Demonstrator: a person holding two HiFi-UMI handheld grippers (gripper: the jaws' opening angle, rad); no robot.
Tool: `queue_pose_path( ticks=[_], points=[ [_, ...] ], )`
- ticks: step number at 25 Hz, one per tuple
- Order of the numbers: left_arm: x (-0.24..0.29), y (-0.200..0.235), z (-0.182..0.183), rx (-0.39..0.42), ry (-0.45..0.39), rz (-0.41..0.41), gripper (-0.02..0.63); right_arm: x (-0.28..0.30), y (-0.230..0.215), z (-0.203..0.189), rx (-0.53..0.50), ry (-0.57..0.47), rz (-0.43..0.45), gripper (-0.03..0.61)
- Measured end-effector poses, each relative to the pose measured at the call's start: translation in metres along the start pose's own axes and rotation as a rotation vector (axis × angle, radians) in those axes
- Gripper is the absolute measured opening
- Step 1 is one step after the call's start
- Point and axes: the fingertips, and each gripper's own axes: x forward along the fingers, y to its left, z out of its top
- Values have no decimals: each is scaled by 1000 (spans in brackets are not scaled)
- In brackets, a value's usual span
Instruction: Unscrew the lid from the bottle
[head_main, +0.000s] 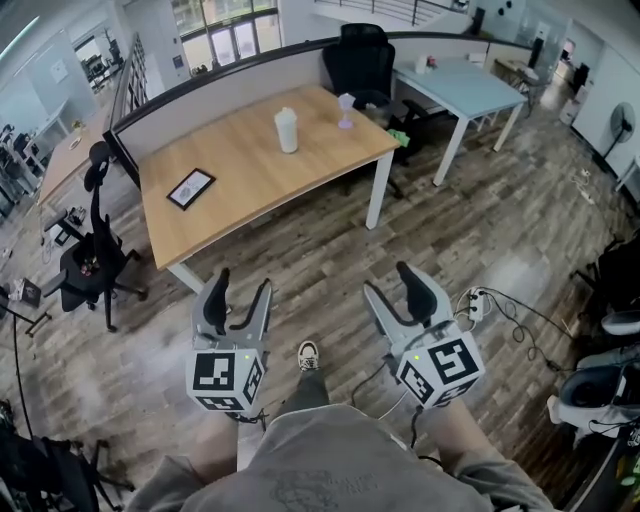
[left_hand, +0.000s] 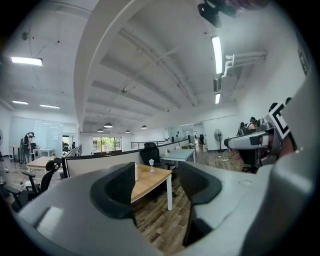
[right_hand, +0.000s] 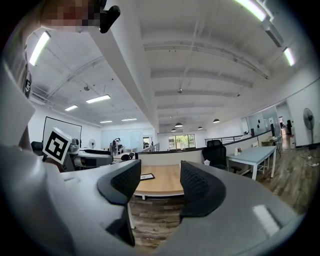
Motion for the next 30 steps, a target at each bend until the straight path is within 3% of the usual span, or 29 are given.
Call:
queue_pose_path(
  ticks=[10, 21, 30],
  points=[
    [98, 50, 2, -8, 19, -53, 252, 104, -31, 3, 8, 45, 0, 230],
    [213, 135, -10, -21, 59, -77, 267, 248, -59, 1, 18, 99, 12, 230],
    [271, 180, -17, -29, 76, -78, 272, 323, -75, -2, 25, 141, 23, 230]
  ],
)
